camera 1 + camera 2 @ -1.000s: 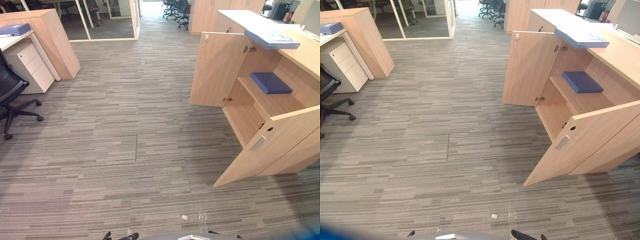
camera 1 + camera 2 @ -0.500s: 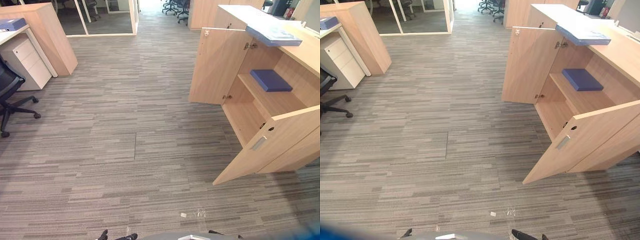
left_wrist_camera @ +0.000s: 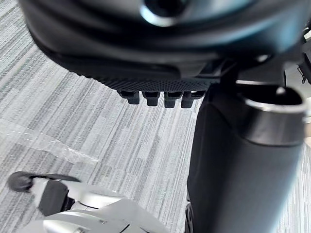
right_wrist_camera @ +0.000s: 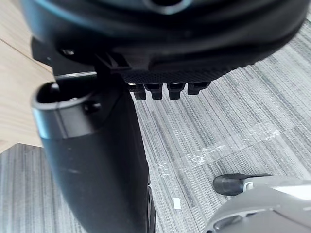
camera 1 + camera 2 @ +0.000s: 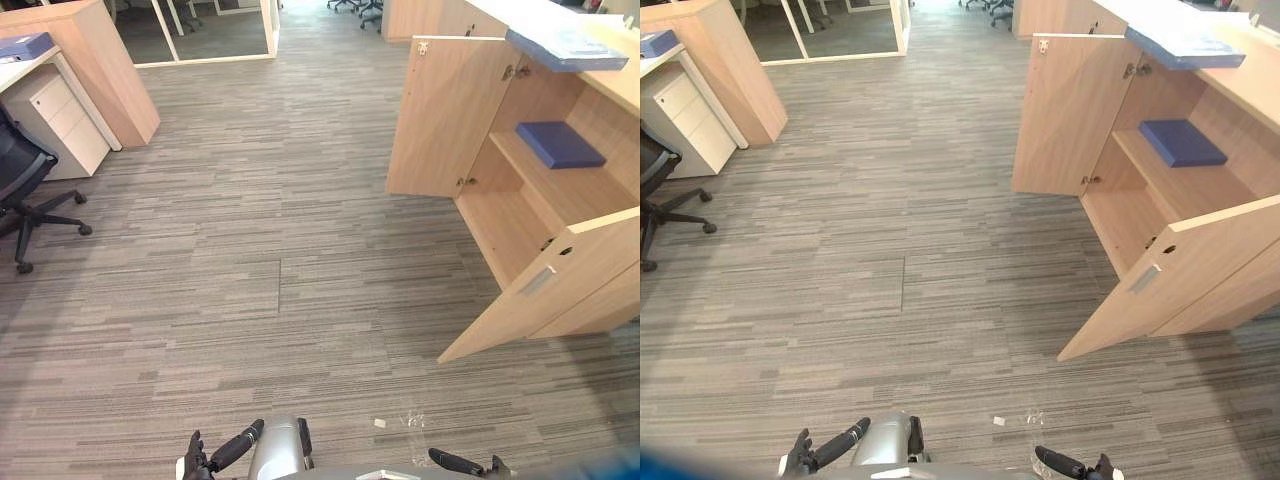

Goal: Walk over to the cabinet, pick up the folder, carry it to the office cabinet, place the folder inside the office cabinet, then close the office cabinet door

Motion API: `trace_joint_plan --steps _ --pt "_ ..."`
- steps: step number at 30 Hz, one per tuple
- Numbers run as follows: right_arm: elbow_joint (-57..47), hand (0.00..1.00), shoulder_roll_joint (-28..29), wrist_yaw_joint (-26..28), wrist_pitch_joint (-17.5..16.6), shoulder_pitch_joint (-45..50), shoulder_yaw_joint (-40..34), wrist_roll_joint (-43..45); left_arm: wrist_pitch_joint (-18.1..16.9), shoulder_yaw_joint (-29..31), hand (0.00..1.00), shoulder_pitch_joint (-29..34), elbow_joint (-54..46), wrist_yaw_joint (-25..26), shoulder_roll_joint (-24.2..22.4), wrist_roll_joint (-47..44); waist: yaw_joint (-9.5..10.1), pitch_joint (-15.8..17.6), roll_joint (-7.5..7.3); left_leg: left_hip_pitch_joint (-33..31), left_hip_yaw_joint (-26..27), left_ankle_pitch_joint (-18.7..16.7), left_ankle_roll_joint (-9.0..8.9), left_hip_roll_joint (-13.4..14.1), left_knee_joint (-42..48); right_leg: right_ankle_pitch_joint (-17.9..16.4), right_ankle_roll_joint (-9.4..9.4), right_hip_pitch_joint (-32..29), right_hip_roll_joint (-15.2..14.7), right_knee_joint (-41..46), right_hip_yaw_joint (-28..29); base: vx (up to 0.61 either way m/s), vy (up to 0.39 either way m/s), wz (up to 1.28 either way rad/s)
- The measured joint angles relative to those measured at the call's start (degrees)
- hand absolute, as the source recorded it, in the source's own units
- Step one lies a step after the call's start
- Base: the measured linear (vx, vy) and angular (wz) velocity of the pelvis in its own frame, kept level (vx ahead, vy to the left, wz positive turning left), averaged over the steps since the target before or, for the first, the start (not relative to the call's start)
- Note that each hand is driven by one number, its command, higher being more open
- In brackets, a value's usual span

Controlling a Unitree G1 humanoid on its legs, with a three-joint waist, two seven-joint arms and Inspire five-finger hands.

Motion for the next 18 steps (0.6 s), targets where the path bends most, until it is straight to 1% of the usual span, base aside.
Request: trace_joint_plan --steps 1,2,3,4,5,6,7,8,9,10,11,12,13,14,15,16,17,18 --pt "0.94 1.0 -0.17 -0.06 0.04 -1.05 0.02 0.0 -0.06 -0.41 1.0 -0.21 0.33 0.59 0.31 -0.68 -0.05 0.1 -0.15 -0.16 -2.84 0.77 -0.82 0.28 -8.91 -1.0 1.58 0.22 -1.66 0.38 0.93 0.28 0.268 -0.37" --pt "1.14 1.0 -0.24 -0.1 0.1 -1.43 0.02 0.0 -0.02 -0.52 1.0 -0.39 0.69 0.75 0.42 -1.09 -0.09 0.12 -0.16 -0.16 -4.33 1.78 -1.47 0.58 -13.56 -1.61 2.52 0.36 -2.53 0.63 1.3 0.38 0.392 -0.34" --pt "1.44 1.0 -0.39 -0.11 0.1 -1.9 0.06 -0.01 -0.06 -0.59 1.0 -0.74 1.3 1.4 0.47 -1.44 -0.18 0.2 -0.06 0.13 -6.69 4.33 -2.81 1.56 -23.23 -2.99 4.69 1.15 -4.24 0.89 1.8 0.37 0.422 -0.31" --pt "2.39 1.0 -0.73 -0.11 0.18 -2.4 0.06 0.0 -0.07 -1.04 1.0 -0.77 1.75 2.21 0.43 -1.62 -0.08 0.36 0.16 1.13 -7.77 6.06 -3.67 2.65 -30.87 -4.61 7.14 2.65 -6.05 0.99 2.3 0.39 0.462 -0.31" --pt "2.84 1.0 -0.95 -0.1 0.18 -2.56 0.06 0.01 -0.07 -1.16 1.0 -0.68 1.81 2.61 0.22 -1.62 -0.04 0.51 0.49 1.95 -8.1 6.29 -3.99 3.2 -33.19 -5.53 8.45 3.97 -7.07 0.92 2.52 0.42 0.512 -0.35" --pt "3.78 1.0 -0.53 -0.04 0.24 -3.25 -0.02 0.01 -0.01 -1.09 1.0 -1.33 2.35 2.79 0.98 -1.95 0.42 1.39 -0.91 2.16 -5.77 13.42 -5.79 1.1 -29.41 -7.11 9.08 6.36 -10.88 0.88 2.52 0.42 0.494 -0.43" --pt "5.6 1.0 0.21 0.78 0.29 -5.27 -0.8 0.04 0.11 -1.41 1.0 -1.8 2.34 3.18 1.76 -1.22 0.48 1.09 -2.11 -0.46 -6.27 13.41 -5.76 -0.92 -22.98 -5.61 7.41 6.1 -13.02 1.52 2.64 0.42 0.469 -0.43" --pt "5.63 1.0 0.68 1.03 0.3 -5.96 -0.79 0.01 0.25 -1.82 1.0 -2.01 2.55 3.35 2.02 -0.9 0.26 0.92 -2.29 -1.44 -6.33 12.21 -4.18 -1.6 -20.34 -4.16 6.44 5.52 -13.68 2.35 2.55 0.43 0.438 -0.41" --pt "5.35 1.0 2.11 1.29 0.09 -6.53 -1.15 -0.04 1.11 -2.04 1.0 -2.52 2.89 3.08 2.59 -0.36 0.16 0.48 -3.1 -1.37 -4.87 9.63 -2.32 -3.14 -17.65 -0.34 7.07 3.89 -15.92 5.07 2.93 0.37 0.356 -0.26" --pt "5.3 1.0 2.71 1.43 0.04 -6.8 -1.94 -0.08 1.48 -2.0 1.0 -2.52 2.89 2.97 2.82 -0.12 0.08 0.55 -3.58 -0.21 -4.09 8.88 -1.09 -4.28 -17.26 1.26 7.06 3.72 -17.35 6.85 3.21 0.59 0.507 -0.34" --pt "5.5 1.0 3.41 1.94 0.61 -6.75 -4.16 0.0 2.54 -1.68 1.0 -2.16 2.95 2.8 3.08 0.76 0.29 0.41 -4.59 4.0 -1.41 6.86 1.18 -6.81 -17.73 4.54 5.84 3.12 -20.8 12.15 4.11 0.51 0.413 -0.44" --pt "5.34 1.0 3.52 1.95 1.0 -6.36 -5.16 -0.02 2.71 -1.61 1.0 -1.53 2.96 2.88 3.39 1.39 0.59 -0.14 -5.08 7.91 0.84 5.56 2.45 -8.98 -19.46 7.89 2.12 0.78 -23.88 18.4 4.69 0.59 0.503 -0.66" --pt "4.21 1.0 2.96 1.86 1.22 -6.03 -5.39 0.03 2.71 -2.25 1.0 -0.83 2.91 2.82 3.02 1.64 0.48 -1.3 -4.85 12.6 3.25 4.37 4.25 -11.38 -22.66 15.47 -4.55 -3.38 -28.12 25.75 3.37 0.47 0.45 -0.58" --pt "2.67 1.0 2.07 1.18 1.14 -5.51 -5.04 -0.02 2.68 -2.85 1.0 -0.21 2.79 2.79 2.86 1.84 -0.04 -2.27 -3.61 15.24 4.25 3.75 5.72 -12.75 -24.98 19.81 -8.61 -5.96 -30.82 31.78 1.06 0.45 0.429 -0.33" --pt "1.13 1.0 1.42 0.71 0.99 -5.28 -5.02 0.14 2.49 -2.9 1.0 -0.59 2.37 2.84 2.92 2.07 -1.11 -2.23 -3.61 17.82 4.54 3.39 6.73 -14.07 -26.6 17.69 -10.72 -9.73 -33.3 42.2 -2.38 0.41 0.351 -0.11" --pt "0.32 1.0 0.55 0.57 1.05 -6.02 -4.6 0.34 2.53 -3.44 1.0 -1.57 2.33 2.92 2.95 2.21 -1.74 -1.7 -3.0 21.71 4.55 3.46 7.56 -14.46 -29.32 13.48 -10.46 -12.57 -33.93 51.7 -8.77 0.36 0.245 -0.14" --pt "-0.21 1.0 0.4 0.46 1.05 -6.09 -3.38 0.62 2.53 -4.93 1.0 -1.97 2.2 2.93 2.96 2.49 -1.81 -1.27 -2.13 24.27 4.58 3.53 7.68 -13.91 -31.38 9.06 -8.48 -13.78 -32.78 55.34 -13.7 0.39 0.234 -0.37" --pt "-2.09 1.0 0.29 0.4 0.96 -6.06 -1.44 0.71 2.53 -6.82 1.0 -2.21 1.53 2.6 3.14 2.95 -2.04 -1.04 -1.16 26.41 4.68 3.56 7.73 -12.95 -33.23 2.87 -5.21 -16.34 -29.71 56.63 -18.33 0.35 0.167 -0.44"
